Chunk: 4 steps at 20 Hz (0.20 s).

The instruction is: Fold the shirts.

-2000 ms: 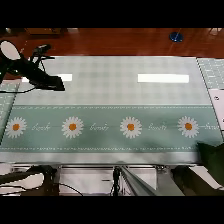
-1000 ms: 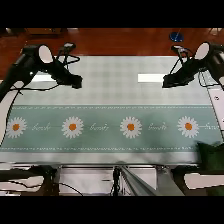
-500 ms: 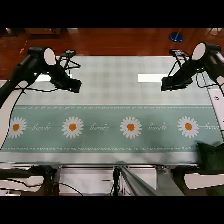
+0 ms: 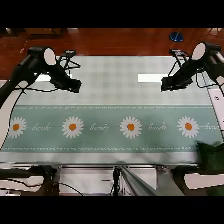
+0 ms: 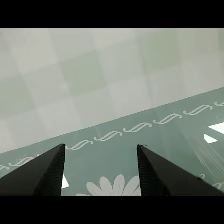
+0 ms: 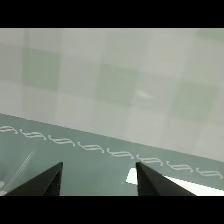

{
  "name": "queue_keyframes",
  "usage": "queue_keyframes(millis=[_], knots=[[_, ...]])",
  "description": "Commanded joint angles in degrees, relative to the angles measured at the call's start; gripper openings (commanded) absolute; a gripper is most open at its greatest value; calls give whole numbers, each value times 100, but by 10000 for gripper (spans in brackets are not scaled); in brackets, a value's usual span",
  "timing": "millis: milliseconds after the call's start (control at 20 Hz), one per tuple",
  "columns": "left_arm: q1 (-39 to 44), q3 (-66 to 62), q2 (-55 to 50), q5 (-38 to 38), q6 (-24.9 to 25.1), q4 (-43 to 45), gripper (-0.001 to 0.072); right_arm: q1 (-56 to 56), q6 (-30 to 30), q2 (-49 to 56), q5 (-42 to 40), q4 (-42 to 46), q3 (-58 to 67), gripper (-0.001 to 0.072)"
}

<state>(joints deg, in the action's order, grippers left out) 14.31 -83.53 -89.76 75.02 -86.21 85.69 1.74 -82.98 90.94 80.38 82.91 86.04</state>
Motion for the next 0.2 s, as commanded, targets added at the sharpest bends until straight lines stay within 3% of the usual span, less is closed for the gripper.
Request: queue_keyframes(millis=[0,150], knots=[[2,-7,-4,4,-2,2,550,4,7,2,4,-4,7,508],[2,-7,-4,4,-2,2,551,4,7,2,4,-2,7,508]])
